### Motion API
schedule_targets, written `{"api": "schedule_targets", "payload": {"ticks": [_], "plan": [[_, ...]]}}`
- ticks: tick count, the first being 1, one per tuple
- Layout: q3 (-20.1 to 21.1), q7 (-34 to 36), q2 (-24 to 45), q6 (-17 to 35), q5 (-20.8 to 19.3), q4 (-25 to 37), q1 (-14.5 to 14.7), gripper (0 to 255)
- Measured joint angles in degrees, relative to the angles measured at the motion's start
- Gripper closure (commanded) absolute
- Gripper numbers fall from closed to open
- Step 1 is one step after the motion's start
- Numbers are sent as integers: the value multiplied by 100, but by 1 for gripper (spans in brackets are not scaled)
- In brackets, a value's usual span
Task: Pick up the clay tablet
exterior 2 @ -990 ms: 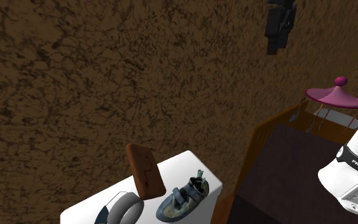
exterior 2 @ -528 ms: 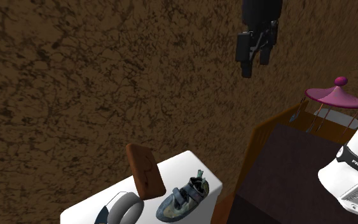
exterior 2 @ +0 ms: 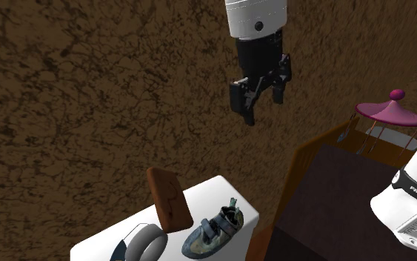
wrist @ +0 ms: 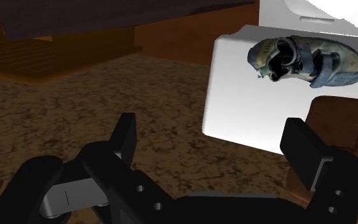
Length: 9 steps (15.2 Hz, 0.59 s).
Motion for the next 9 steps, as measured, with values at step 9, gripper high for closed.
{"api": "schedule_targets", "payload": {"ticks": [9], "plan": [[735,2842,3055,-218,-1933,1710,319,0]]}}
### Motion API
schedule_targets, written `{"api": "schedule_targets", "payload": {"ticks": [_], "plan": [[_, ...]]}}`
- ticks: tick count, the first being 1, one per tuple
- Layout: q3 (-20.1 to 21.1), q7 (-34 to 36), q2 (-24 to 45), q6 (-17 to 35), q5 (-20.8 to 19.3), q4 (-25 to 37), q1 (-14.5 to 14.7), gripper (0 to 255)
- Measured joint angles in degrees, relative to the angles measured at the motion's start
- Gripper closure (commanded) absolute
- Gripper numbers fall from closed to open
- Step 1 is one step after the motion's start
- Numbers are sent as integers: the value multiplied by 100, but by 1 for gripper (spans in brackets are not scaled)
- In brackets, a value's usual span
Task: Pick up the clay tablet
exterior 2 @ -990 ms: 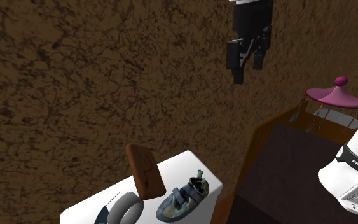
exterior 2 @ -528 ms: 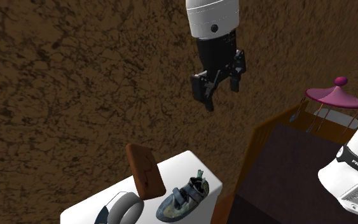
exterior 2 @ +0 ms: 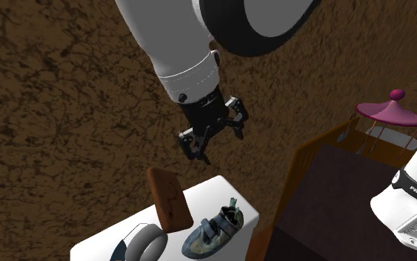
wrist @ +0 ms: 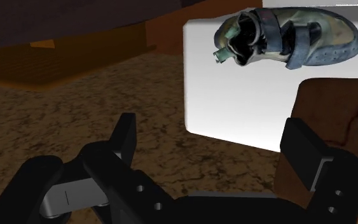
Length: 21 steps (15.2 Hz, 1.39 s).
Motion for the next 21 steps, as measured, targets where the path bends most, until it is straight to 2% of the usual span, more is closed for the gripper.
{"api": "schedule_targets", "payload": {"ticks": [5,11,15,17,21], "plan": [[-361,1029,1509,-554,-805,1268,818,0],[-968,1631,3261,-1349,-1369,3283,1887,0],[-1402,1668,4580,-1990,-1595,5130,2609,0],[-1662,1445,5501,-2517,-1687,6667,3096,0],[-1793,1354,6086,-2689,-1725,7475,3354,0]]}}
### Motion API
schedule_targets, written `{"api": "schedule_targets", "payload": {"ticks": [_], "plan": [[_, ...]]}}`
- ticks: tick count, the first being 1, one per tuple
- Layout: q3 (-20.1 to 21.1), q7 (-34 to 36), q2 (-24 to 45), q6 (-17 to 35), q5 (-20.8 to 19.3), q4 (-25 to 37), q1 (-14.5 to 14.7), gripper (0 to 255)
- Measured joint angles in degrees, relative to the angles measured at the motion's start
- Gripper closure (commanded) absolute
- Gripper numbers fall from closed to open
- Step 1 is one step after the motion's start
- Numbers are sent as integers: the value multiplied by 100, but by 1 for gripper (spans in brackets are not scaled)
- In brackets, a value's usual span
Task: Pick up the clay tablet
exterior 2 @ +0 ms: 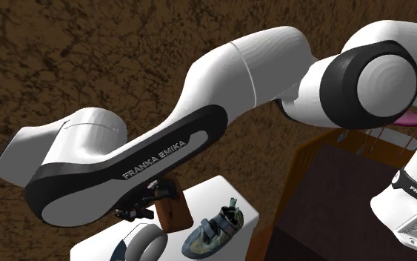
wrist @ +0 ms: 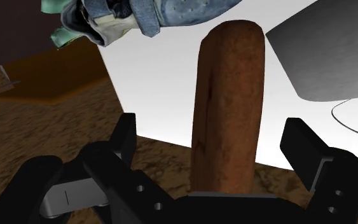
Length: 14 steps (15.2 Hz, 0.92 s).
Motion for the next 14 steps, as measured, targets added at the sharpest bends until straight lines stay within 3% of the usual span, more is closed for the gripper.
{"api": "schedule_targets", "payload": {"ticks": [4,5,14], "plan": [[-68,-70,365,5,-19,413,116,0],[-69,-67,375,17,-20,410,113,255],[-72,-66,389,20,-22,424,116,255]]}}
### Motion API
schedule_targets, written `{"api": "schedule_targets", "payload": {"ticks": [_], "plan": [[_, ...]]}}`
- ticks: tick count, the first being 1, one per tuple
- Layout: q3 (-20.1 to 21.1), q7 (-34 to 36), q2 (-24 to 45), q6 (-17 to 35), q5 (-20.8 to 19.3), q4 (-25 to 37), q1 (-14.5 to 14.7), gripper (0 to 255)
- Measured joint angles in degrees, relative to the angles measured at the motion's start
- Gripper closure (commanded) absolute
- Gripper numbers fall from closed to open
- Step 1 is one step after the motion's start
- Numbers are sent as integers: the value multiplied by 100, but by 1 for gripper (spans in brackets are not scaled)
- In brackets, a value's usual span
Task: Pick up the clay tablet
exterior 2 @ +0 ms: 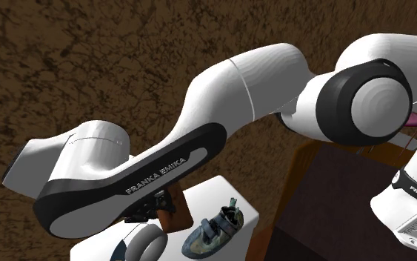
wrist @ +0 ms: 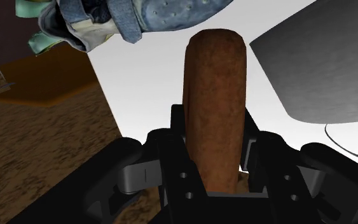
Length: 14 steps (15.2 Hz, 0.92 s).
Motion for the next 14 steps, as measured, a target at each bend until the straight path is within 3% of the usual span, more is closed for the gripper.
{"api": "schedule_targets", "payload": {"ticks": [14], "plan": [[142,75,-838,-213,63,-713,-205,255]]}}
